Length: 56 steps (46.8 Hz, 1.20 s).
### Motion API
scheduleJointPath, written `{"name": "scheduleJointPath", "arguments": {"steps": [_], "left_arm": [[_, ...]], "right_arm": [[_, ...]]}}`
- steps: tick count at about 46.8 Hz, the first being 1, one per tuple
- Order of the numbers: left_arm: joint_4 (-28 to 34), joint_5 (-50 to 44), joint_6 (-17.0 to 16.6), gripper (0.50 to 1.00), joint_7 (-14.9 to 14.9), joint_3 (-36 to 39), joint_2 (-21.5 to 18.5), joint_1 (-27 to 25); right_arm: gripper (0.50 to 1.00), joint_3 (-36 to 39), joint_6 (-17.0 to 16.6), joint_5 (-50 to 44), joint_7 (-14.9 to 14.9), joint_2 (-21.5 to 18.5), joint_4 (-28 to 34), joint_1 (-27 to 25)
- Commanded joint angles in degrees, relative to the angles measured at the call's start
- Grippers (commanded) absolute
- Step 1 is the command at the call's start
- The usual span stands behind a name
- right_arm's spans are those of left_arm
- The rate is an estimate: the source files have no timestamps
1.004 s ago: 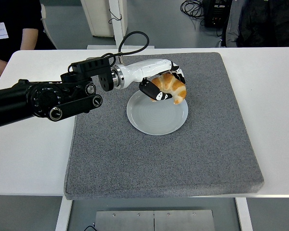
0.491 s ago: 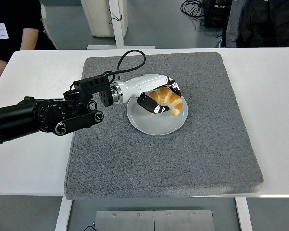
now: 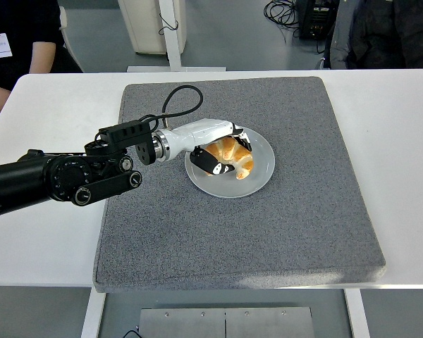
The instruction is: Place the bread on the plate
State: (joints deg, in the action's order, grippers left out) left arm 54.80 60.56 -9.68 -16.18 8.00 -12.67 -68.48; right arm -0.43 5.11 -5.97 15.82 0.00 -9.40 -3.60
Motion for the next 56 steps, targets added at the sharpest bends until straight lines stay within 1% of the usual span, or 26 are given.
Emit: {"name": "scheduleJointPath", "arguments": {"steps": [1,15,46,53,56], "left_arm": [[0.0,-0.1,0.0,0.5,0.0,0.0,-0.2,0.0],[-2.0,-0.7,0.0,0.5,-0.1,-0.2,-0.7,0.7],[-2.5,-2.1,0.0,0.5,0.1,-0.5,-0.2,1.4],[-2.5,-5.8,0.1,0.5,0.0,-0.7,-0.3,1.8],[-2.5,-6.8,0.2,0.526,0.0,-0.6,-0.3,1.8]], "right_arm": [[1.0,0.0,0.0,0.0,0.0,0.0,0.0,0.0],[1.0,0.0,0.0,0.0,0.0,0.0,0.0,0.0],[1.0,0.0,0.0,0.0,0.0,0.0,-0.1,0.0],[1.0,0.0,0.0,0.0,0.0,0.0,-0.1,0.0],[1.0,0.0,0.0,0.0,0.0,0.0,-0.1,0.0]]}}
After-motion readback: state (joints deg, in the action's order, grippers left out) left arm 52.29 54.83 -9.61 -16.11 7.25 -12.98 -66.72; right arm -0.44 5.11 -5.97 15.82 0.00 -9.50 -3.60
